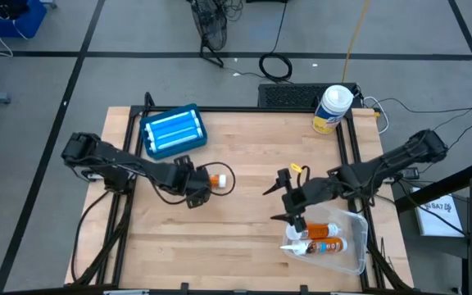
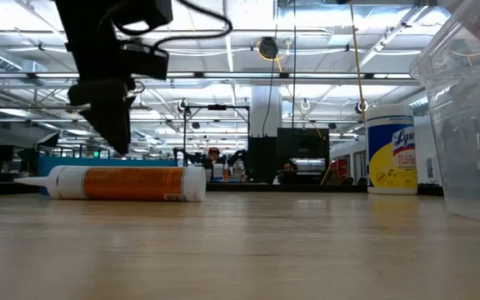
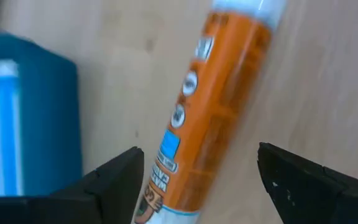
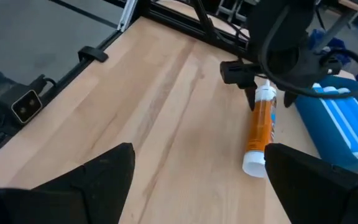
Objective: Pick & place silicon tubes, Sealant and Lysol wipes
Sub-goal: Put the orange sealant into the transparent bin
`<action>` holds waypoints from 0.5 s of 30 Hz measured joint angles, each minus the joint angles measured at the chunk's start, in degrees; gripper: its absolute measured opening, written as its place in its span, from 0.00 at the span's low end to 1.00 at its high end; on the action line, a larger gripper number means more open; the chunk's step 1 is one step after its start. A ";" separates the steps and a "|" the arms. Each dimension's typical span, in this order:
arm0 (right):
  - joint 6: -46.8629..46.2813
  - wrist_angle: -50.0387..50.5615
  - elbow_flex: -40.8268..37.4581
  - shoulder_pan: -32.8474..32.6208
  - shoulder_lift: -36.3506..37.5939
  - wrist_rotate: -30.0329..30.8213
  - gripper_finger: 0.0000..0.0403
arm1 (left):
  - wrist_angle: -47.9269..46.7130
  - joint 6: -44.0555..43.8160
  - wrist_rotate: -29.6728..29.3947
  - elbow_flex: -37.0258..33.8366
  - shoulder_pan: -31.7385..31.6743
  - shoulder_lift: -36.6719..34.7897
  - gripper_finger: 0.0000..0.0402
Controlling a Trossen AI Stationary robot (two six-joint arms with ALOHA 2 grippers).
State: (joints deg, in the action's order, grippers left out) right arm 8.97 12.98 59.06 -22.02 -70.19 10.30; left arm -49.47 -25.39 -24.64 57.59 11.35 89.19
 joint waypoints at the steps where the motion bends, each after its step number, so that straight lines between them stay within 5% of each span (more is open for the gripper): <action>1: 0.16 -0.62 -0.58 0.63 0.00 -0.37 0.83 | -0.19 0.66 1.31 -0.44 -0.56 0.00 0.76; 15: 0.48 -5.48 -6.59 7.29 0.00 -7.82 0.83 | -5.38 12.64 12.37 -5.31 -6.71 0.01 0.63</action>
State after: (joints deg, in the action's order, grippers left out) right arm 9.45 7.50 52.47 -14.73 -70.19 2.48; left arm -54.85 -12.75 -12.27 52.28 4.64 89.19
